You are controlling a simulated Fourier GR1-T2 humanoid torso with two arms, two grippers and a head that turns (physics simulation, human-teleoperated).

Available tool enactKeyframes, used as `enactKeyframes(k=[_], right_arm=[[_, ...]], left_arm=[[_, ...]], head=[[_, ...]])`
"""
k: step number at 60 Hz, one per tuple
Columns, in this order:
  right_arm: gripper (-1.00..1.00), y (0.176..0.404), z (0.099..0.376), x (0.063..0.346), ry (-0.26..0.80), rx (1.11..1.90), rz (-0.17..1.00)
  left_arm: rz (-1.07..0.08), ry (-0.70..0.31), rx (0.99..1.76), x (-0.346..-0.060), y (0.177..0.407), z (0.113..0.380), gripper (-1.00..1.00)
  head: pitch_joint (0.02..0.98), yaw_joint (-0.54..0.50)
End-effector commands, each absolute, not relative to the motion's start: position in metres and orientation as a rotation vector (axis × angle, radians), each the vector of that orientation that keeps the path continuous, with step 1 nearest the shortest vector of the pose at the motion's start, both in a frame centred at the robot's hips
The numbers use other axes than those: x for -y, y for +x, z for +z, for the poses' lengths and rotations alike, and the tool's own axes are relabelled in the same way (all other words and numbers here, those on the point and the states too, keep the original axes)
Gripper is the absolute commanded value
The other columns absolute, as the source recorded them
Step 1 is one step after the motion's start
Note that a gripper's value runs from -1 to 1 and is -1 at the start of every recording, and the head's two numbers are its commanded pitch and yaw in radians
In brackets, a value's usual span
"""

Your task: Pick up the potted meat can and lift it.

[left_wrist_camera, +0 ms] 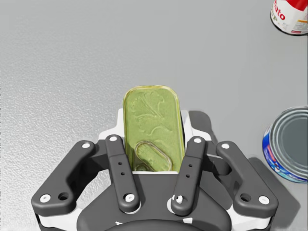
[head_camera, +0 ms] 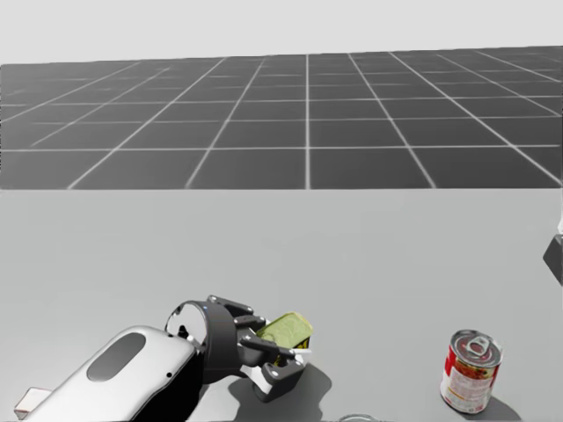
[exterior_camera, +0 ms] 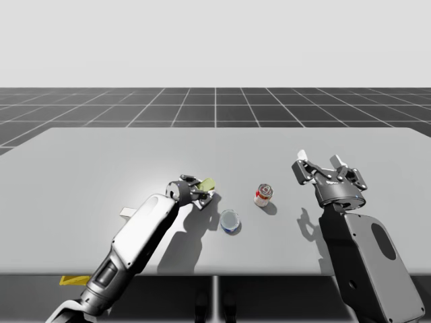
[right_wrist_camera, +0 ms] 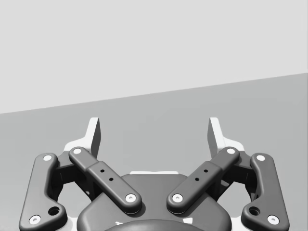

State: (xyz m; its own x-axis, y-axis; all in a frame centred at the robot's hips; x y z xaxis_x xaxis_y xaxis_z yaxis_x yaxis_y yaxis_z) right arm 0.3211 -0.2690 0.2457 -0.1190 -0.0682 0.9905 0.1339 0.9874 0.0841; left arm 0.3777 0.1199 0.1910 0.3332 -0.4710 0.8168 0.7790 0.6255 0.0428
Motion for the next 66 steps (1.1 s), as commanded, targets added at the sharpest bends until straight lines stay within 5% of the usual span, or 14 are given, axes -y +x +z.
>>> enactKeyframes(k=[1, 13, 30, 66], right_arm=[[-1.00, 0.321, 0.245, 0.270, -0.050, 1.679, -0.173], [-1.00, 0.322, 0.245, 0.270, -0.049, 1.678, -0.173], [-1.00, 0.322, 0.245, 0.271, -0.052, 1.679, -0.174], [-1.00, 0.322, 0.244, 0.272, -0.065, 1.682, -0.160]], left_arm=[[-0.883, -0.428, 0.776, -0.135, 0.362, 0.157, 1.00], [-0.882, -0.433, 0.803, -0.136, 0.362, 0.168, 1.00], [-0.876, -0.436, 0.934, -0.141, 0.361, 0.221, 1.00], [-0.786, -0.389, 1.353, -0.167, 0.331, 0.356, 1.00]], head=[[0.453, 0.06], [0.443, 0.07], [0.450, 0.07], [0.422, 0.08]])
